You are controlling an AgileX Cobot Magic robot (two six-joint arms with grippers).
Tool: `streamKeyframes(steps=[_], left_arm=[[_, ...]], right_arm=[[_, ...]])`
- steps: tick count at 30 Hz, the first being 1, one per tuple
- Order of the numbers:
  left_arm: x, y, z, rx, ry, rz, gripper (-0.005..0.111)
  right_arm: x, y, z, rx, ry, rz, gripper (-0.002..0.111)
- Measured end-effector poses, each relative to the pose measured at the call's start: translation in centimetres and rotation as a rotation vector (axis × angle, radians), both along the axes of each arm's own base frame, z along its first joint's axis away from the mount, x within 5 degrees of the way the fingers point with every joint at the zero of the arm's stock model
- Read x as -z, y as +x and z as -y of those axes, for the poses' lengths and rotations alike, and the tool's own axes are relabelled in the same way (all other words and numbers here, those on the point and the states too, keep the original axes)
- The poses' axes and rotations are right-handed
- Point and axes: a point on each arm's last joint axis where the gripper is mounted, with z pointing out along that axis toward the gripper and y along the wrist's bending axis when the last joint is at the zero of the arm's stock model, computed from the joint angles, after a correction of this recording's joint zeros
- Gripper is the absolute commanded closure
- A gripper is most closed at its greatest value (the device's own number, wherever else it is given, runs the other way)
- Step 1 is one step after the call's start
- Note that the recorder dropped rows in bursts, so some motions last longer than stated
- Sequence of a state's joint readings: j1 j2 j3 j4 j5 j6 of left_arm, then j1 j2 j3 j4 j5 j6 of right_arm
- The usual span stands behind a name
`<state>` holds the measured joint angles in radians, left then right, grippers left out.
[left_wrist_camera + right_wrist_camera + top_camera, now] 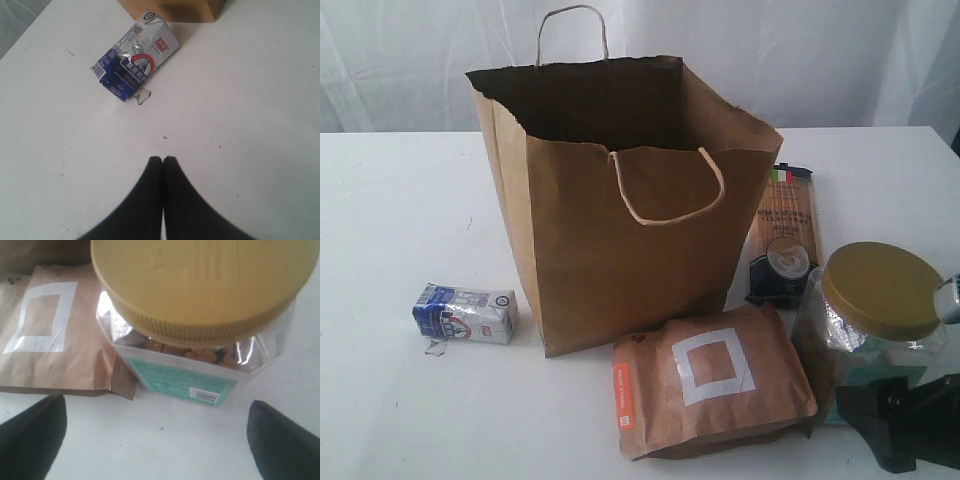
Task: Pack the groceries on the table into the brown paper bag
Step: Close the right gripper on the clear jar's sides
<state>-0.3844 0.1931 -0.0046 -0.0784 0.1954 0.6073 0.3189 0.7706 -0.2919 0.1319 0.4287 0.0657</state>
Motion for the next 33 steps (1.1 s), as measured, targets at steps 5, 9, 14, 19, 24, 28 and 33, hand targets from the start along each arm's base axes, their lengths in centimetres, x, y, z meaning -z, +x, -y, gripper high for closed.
streamKeyframes(steps=[5, 9, 14, 19, 24, 28, 33], left_arm=[[0.0, 0.0, 0.0, 0.000, 0.000, 0.000, 0.107], [0.0, 0.0, 0.0, 0.000, 0.000, 0.000, 0.107], [0.0, 0.0, 0.0, 0.000, 0.000, 0.000, 0.107], [0.0, 0.0, 0.0, 0.000, 0.000, 0.000, 0.107], [0.0, 0.0, 0.0, 0.000, 0.000, 0.000, 0.107], [0.0, 0.0, 0.0, 0.000, 0.000, 0.000, 0.107], [0.0, 0.0, 0.0, 0.000, 0.000, 0.000, 0.107]], right_arm=[[1.0, -0.2, 0.1, 0.010, 0.006, 0.017, 0.018], [1.9, 0.2, 0.0, 0.019, 0.000, -0.001, 0.018], [2.9, 1.3, -0.2, 0.028, -0.016, -0.031, 0.018], [3.6, 2.4, -0.4, 0.039, -0.021, -0.019, 0.018], [4.0, 3.4, -0.6, 0.051, -0.016, 0.029, 0.018], [4.8, 4.3, -1.0, 0.047, -0.021, 0.041, 0.019], [5.3, 4.6, -1.4, 0.037, -0.023, 0.035, 0.056]])
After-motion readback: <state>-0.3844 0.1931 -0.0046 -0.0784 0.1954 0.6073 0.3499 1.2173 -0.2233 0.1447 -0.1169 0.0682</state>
